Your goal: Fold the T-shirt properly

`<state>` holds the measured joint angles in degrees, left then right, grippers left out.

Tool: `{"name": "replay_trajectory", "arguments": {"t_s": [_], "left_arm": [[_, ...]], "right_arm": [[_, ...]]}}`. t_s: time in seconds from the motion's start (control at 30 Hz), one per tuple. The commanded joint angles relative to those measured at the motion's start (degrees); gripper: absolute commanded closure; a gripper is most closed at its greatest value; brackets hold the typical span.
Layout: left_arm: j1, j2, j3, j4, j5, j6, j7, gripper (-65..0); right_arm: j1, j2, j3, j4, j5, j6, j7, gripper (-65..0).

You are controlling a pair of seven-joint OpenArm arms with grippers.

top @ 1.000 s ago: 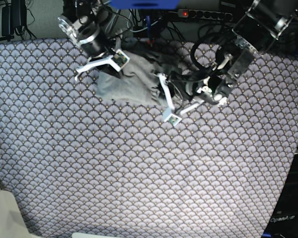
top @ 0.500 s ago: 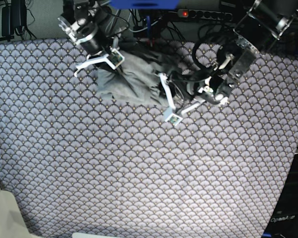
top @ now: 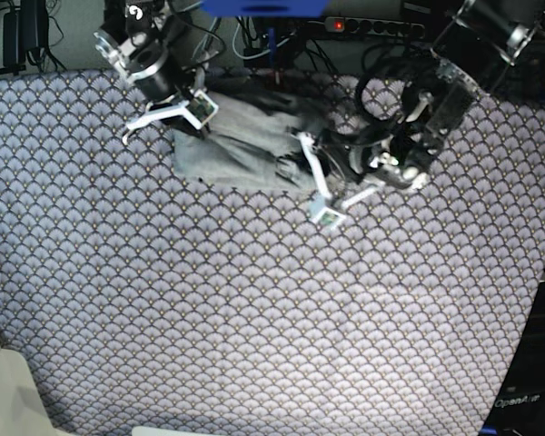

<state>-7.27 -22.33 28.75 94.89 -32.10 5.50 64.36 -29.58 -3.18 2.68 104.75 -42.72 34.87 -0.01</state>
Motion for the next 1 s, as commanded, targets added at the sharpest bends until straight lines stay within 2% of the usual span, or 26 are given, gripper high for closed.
{"name": "replay_trajectory", "arguments": {"t_s": [0.0,0.17,0.37,0.67,0.87,0.97], "left_arm": [[-1.48,-0.84,-2.25,2.38,0.84,0.44,-0.23,0.0],[-1.04,-0.75,-10.07,9.33,0.84,0.44,4.79,0.0],[0.63,-0.84,-15.70,11.53,0.67,0.44,10.06,0.0],[8.19,-0.49,-15.70,10.91,0.93,0.35,9.97,0.0],[8.98,1.18,-15.61,8.45,0.93,0.35,9.88,0.0],[8.63,2.77,-15.17,4.84,0.93,0.35,9.88,0.0]], "right_arm": [[-0.35,0.24,0.44,0.88,-0.75,-0.46,-1.09,0.0],[-0.61,0.15,0.44,2.90,-0.84,-0.46,-1.00,0.0],[-1.23,0.06,0.44,9.32,-0.93,-0.46,-1.09,0.0],[-4.57,-0.12,5.45,8.26,-0.67,-0.46,-0.91,0.0],[-5.71,0.15,7.65,7.73,5.49,-0.46,-1.09,0.0],[-5.71,0.24,7.74,6.06,6.10,-0.46,-1.09,0.0]]}}
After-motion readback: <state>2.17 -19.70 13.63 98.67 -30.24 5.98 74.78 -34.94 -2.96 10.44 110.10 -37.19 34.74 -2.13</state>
